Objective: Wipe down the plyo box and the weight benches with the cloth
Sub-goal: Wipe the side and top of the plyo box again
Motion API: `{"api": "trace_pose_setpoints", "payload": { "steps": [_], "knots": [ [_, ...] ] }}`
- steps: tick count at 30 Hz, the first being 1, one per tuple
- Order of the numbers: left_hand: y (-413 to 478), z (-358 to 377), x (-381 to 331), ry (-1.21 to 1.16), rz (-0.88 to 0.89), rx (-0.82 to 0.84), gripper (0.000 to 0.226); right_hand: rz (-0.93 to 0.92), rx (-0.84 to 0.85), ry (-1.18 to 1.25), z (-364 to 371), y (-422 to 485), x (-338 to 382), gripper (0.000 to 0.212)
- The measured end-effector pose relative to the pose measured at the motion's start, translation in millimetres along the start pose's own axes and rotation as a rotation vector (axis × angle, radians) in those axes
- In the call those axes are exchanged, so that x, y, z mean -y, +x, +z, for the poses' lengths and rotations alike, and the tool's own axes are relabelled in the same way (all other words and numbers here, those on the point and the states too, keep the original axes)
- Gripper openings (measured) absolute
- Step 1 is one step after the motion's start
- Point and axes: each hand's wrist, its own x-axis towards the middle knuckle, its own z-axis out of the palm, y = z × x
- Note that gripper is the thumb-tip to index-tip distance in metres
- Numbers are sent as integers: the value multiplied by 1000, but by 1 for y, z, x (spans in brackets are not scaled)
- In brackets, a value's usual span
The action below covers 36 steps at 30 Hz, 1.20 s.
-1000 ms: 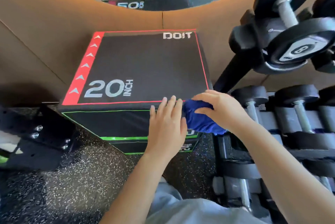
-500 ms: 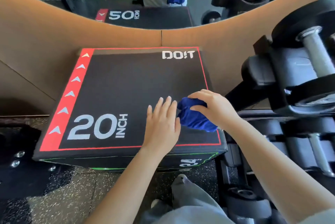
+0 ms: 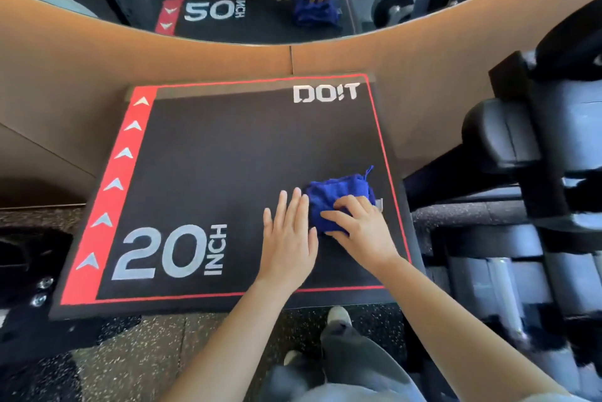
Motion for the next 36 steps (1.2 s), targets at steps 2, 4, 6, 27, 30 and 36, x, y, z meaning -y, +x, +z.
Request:
{"api": "trace_pose_setpoints", "payload": {
  "steps": [2, 4, 6, 27, 30, 36],
  "knots": [
    [-5, 7, 1, 12, 7, 48, 53, 43, -24, 15, 4, -4, 2, 41],
    [-7, 12, 2, 24, 20, 78, 54, 38, -32, 17, 2, -4, 2, 35],
    [-7, 15, 2, 34, 47, 94, 55, 25, -21, -1, -2, -6, 0, 34],
    [56, 22, -10, 385, 113, 299, 64, 225, 401, -437, -12, 20, -45, 69],
    [70, 22, -11, 363, 75, 317, 65, 232, 421, -432, -11, 34, -56, 69],
    [102, 22, -11, 342, 36, 335, 65, 179, 408, -409, -11, 63, -77, 69]
  ]
}}
